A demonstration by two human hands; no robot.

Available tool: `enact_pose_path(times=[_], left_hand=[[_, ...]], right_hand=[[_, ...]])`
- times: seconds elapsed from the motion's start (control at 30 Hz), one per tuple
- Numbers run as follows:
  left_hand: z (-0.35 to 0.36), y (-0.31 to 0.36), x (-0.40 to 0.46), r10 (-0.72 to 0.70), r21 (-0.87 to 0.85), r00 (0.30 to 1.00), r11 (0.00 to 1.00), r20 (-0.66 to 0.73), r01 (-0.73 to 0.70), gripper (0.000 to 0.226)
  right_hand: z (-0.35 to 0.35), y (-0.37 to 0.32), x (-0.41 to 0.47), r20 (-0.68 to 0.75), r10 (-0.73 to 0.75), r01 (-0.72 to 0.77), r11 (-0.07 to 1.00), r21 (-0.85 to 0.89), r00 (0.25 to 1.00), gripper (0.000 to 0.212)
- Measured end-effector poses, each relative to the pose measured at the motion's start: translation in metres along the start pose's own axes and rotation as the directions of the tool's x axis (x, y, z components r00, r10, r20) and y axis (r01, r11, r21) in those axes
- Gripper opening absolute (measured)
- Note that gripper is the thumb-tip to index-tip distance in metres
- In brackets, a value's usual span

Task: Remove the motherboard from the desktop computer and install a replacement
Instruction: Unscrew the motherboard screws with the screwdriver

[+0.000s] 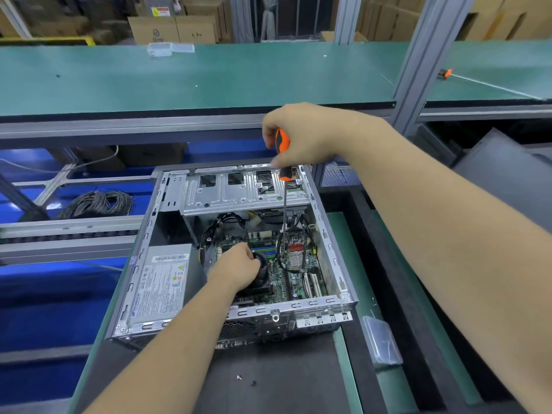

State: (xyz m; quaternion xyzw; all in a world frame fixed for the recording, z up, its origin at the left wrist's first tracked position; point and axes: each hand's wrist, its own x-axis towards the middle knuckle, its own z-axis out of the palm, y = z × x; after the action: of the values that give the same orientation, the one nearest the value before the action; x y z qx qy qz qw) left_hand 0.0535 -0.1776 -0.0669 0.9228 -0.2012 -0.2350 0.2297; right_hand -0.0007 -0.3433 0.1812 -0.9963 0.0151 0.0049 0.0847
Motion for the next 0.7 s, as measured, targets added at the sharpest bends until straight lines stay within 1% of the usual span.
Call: enact_pose_path(times=[0.07, 0.1, 0.13, 0.17, 0.2, 0.23, 0.27, 0.3, 0.37, 0.4, 0.47, 0.53, 0.57, 0.63, 0.67, 0.7], left_hand=[[-0.001, 0.0, 0.0, 0.001, -0.017, 1.0, 1.0, 0.002, -0.001, 0.006], [-0.001, -0.001, 0.0, 0.0, -0.021, 1.0, 1.0, 0.001, 0.0, 0.006], [-0.001, -0.001, 0.0, -0.001, -0.024, 1.0, 1.0, 0.0, 0.001, 0.005], [-0.001, -0.002, 0.0, -0.003, -0.031, 1.0, 1.0, 0.003, 0.004, 0.005], [-0.001, -0.002, 0.0, -0.005, -0.039, 1.0, 0.999, 0.006, 0.005, 0.005], [-0.001, -0.002, 0.0, -0.006, -0.045, 1.0, 0.999, 0.008, 0.006, 0.005], [-0.001, -0.002, -0.001, -0.005, -0.046, 1.0, 0.999, 0.008, 0.006, 0.004], [-0.001, -0.001, -0.001, -0.005, -0.043, 1.0, 0.999, 0.007, 0.006, 0.004], [-0.002, -0.001, -0.001, -0.006, -0.038, 1.0, 0.999, 0.004, 0.006, 0.004], [-0.002, -0.001, -0.001, -0.008, -0.042, 1.0, 0.999, 0.005, 0.008, 0.003], [-0.001, -0.002, 0.0, -0.01, -0.052, 1.0, 0.999, 0.008, 0.011, 0.005], [-0.001, -0.002, 0.0, -0.008, -0.051, 1.0, 0.999, 0.007, 0.008, 0.007], [-0.001, -0.002, 0.0, -0.006, -0.046, 1.0, 0.999, 0.005, 0.006, 0.008], [-0.001, -0.002, 0.001, -0.002, -0.034, 1.0, 0.999, -0.001, 0.002, 0.009], [-0.001, -0.002, 0.001, -0.002, -0.033, 1.0, 0.999, -0.002, 0.002, 0.009], [-0.001, -0.002, 0.001, -0.002, -0.037, 1.0, 0.999, -0.001, 0.002, 0.008]], right_hand=[[0.001, -0.001, 0.001, -0.036, 0.059, -0.06, 0.998, -0.03, 0.998, 0.035], [0.001, -0.002, 0.001, -0.039, 0.068, -0.071, 0.996, -0.061, 0.997, 0.034], [0.0, -0.002, 0.001, -0.037, 0.049, -0.051, 0.997, -0.06, 0.998, 0.027], [-0.001, -0.002, 0.001, -0.021, 0.024, -0.025, 0.999, -0.037, 0.999, 0.015], [-0.004, -0.003, -0.001, 0.011, 0.002, -0.002, 1.0, -0.006, 1.0, 0.009], [-0.007, -0.007, -0.003, 0.055, -0.006, 0.005, 1.0, 0.01, 0.998, 0.017], [-0.009, -0.008, -0.003, 0.071, -0.005, 0.004, 1.0, 0.005, 0.997, 0.02], [-0.009, -0.009, -0.002, 0.064, 0.019, -0.017, 0.999, -0.034, 0.998, 0.018], [-0.008, -0.013, 0.0, 0.032, 0.096, -0.091, 0.986, -0.14, 0.995, 0.032], [-0.008, -0.012, 0.001, 0.006, 0.099, -0.097, 0.985, -0.146, 0.995, 0.033], [-0.008, -0.01, 0.0, 0.012, 0.064, -0.062, 0.991, -0.118, 0.998, 0.015], [-0.012, -0.011, -0.003, 0.074, 0.059, -0.052, 0.995, -0.087, 0.995, 0.025], [-0.012, -0.012, -0.004, 0.082, 0.088, -0.079, 0.992, -0.102, 0.993, 0.027], [-0.01, -0.012, -0.004, 0.052, 0.137, -0.128, 0.98, -0.15, 0.989, 0.032], [-0.008, -0.009, -0.003, 0.029, 0.145, -0.14, 0.98, -0.139, 0.989, 0.033], [-0.007, -0.009, -0.003, 0.017, 0.135, -0.133, 0.985, -0.109, 0.991, 0.027]])
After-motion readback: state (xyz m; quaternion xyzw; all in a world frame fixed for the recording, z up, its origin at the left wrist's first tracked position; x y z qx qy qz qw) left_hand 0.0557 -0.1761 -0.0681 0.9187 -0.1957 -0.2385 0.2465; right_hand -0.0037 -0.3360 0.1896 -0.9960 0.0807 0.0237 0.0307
